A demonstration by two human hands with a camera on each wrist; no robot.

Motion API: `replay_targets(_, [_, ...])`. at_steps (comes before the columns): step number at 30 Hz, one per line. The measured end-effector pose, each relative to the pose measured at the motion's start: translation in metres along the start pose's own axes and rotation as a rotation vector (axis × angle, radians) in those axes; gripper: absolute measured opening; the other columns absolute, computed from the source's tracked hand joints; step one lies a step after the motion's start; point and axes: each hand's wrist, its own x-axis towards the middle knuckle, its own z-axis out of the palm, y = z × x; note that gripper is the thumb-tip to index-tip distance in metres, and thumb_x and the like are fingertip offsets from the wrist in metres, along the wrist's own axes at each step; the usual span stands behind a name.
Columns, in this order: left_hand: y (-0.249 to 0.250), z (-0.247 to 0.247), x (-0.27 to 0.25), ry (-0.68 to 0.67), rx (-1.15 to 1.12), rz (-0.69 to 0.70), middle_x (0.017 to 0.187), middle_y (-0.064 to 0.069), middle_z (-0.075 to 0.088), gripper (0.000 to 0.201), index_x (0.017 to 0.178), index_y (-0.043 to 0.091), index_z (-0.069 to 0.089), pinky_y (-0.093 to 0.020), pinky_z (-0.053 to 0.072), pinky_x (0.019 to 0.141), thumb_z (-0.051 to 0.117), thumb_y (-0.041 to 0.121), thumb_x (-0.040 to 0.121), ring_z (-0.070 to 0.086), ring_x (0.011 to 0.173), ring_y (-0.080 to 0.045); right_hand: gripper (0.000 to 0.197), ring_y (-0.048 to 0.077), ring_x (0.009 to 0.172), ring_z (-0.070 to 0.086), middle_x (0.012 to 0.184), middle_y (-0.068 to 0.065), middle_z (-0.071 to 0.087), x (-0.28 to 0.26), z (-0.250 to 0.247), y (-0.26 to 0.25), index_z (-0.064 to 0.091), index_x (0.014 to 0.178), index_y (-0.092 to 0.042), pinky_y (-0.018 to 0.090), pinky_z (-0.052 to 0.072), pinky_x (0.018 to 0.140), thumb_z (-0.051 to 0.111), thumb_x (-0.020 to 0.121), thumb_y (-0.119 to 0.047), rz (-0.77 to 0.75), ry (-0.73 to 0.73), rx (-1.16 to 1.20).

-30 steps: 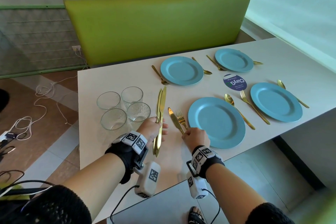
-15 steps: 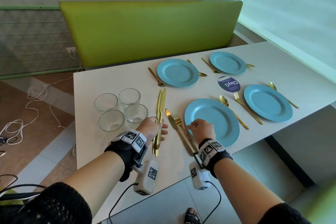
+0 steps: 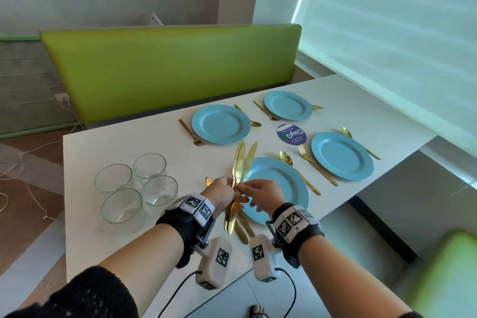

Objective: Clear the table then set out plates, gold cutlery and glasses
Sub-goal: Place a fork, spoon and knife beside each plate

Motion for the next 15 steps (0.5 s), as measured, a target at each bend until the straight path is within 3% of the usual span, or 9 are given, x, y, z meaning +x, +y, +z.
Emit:
replay_targets(2, [0.005,0.01,0.01,-0.006,-0.01,-0.003,0.085,-0.011,0.062,0.02,0.087,0.008,0.052,-0.026,0.055,0.056,0.044,-0.009,0.092,0.065,0.074,-0.019,0.007,0.011,0.056,0.05,0.07,-0.002,0.062,0.008,-0.011,0.003,0.069,0.086,-0.021,0.019,0.039,0.045,0.066,0.086,-0.027,0.033,0.023,0.069])
replay_targets(5, [0.015,0.025,0.027,-0.004,-0.004,-0.012,0.083,-0.012,0.065,0.009,0.092,0.006,0.054,-0.032,0.054,0.058,0.048,0.0,0.094,0.065,0.077,-0.024,0.014,0.011,0.058,0.049,0.068,-0.004,0.061,0.025,-0.033,0.007,0.065,0.074,-0.018,0.02,0.039,0.048,0.065,0.087,-0.021,0.086,0.035,0.182])
replay_targets(8, [0.028,0.043,0.047,0.031,0.002,-0.01,0.08,-0.01,0.062,0.009,0.093,0.004,0.054,-0.031,0.05,0.056,0.047,0.0,0.095,0.061,0.068,-0.022,0.02,0.015,0.055,0.05,0.069,0.0,0.062,0.047,-0.061,0.012,0.061,0.067,-0.019,0.025,0.039,0.05,0.063,0.087,-0.022,0.122,0.065,0.232])
replay_targets(10, [0.037,0.054,0.063,0.086,0.01,-0.003,0.085,-0.008,0.06,0.013,0.101,0.005,0.049,-0.028,0.05,0.055,0.04,-0.003,0.096,0.059,0.065,-0.018,0.023,0.013,0.051,0.048,0.068,-0.001,0.062,0.064,-0.085,0.019,0.059,0.066,-0.018,0.023,0.039,0.047,0.061,0.089,-0.02,0.105,0.096,0.186])
replay_targets(12, [0.046,0.063,0.078,0.117,0.015,-0.004,0.084,-0.006,0.057,0.015,0.094,0.007,0.047,-0.027,0.048,0.056,0.037,-0.005,0.096,0.057,0.065,-0.017,0.023,0.013,0.048,0.047,0.068,0.001,0.063,0.081,-0.112,0.028,0.059,0.064,-0.019,0.024,0.04,0.047,0.062,0.087,-0.021,0.105,0.125,0.084])
replay_targets(15, [0.055,0.073,0.101,0.136,0.029,-0.021,0.084,-0.007,0.057,0.018,0.085,0.009,0.045,-0.029,0.049,0.061,0.038,-0.004,0.095,0.058,0.067,-0.018,0.025,0.018,0.056,0.051,0.071,0.004,0.064,0.103,-0.15,0.044,0.059,0.059,-0.022,0.029,0.045,0.06,0.064,0.084,-0.024,0.11,0.145,-0.137])
